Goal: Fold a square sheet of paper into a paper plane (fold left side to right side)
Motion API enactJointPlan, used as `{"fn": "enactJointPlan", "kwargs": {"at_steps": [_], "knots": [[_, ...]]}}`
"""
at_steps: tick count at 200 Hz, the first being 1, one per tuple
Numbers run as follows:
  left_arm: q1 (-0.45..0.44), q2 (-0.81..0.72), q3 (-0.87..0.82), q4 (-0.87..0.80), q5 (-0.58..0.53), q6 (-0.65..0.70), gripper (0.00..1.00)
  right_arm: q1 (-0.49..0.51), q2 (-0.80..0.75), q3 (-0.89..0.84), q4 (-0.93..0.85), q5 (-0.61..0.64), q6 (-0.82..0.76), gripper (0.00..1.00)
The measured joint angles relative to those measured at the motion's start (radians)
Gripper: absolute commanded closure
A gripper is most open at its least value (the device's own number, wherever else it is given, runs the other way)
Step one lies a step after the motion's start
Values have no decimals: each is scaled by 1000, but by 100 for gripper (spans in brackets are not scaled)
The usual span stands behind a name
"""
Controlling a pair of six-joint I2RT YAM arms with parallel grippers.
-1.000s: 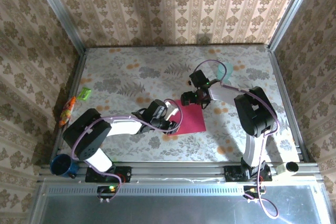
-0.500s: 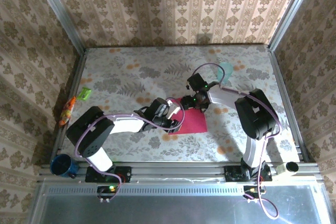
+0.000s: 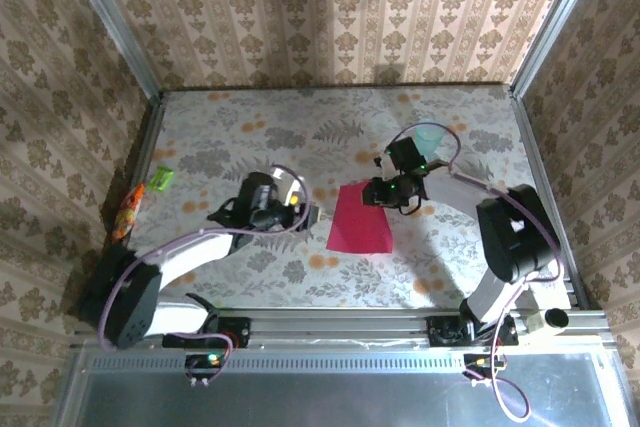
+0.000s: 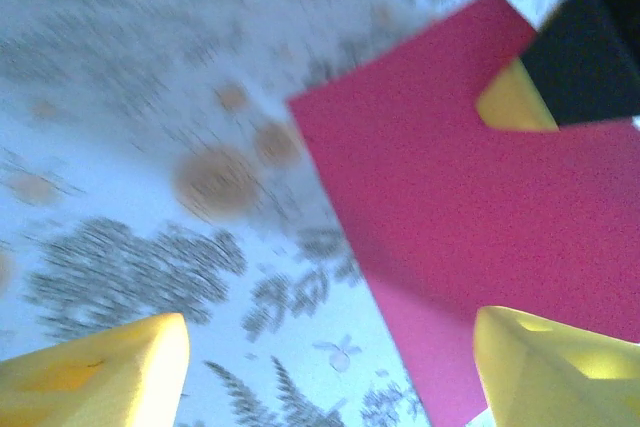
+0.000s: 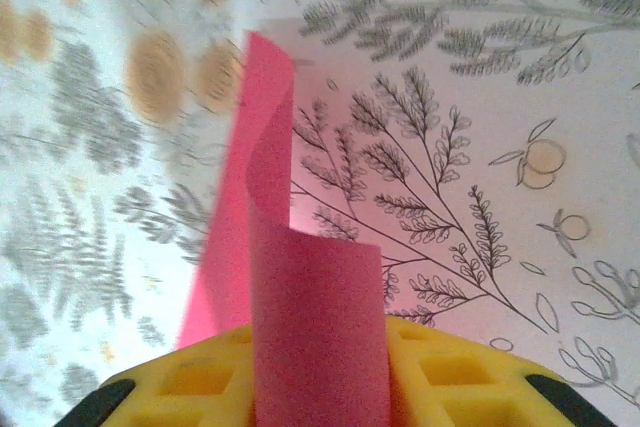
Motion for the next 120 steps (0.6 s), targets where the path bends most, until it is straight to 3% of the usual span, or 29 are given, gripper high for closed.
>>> {"fn": "enactJointPlan", "kwargs": {"at_steps": [53, 81, 120], "knots": [[304, -263, -73, 87, 200, -189, 8, -93, -251, -85, 102, -207, 21, 73], [356, -297, -64, 146, 353, -292, 8, -92, -367, -90, 193, -315, 70, 75], [362, -235, -44, 285, 525, -437, 8, -62, -437, -78, 309, -406, 153, 75]]}}
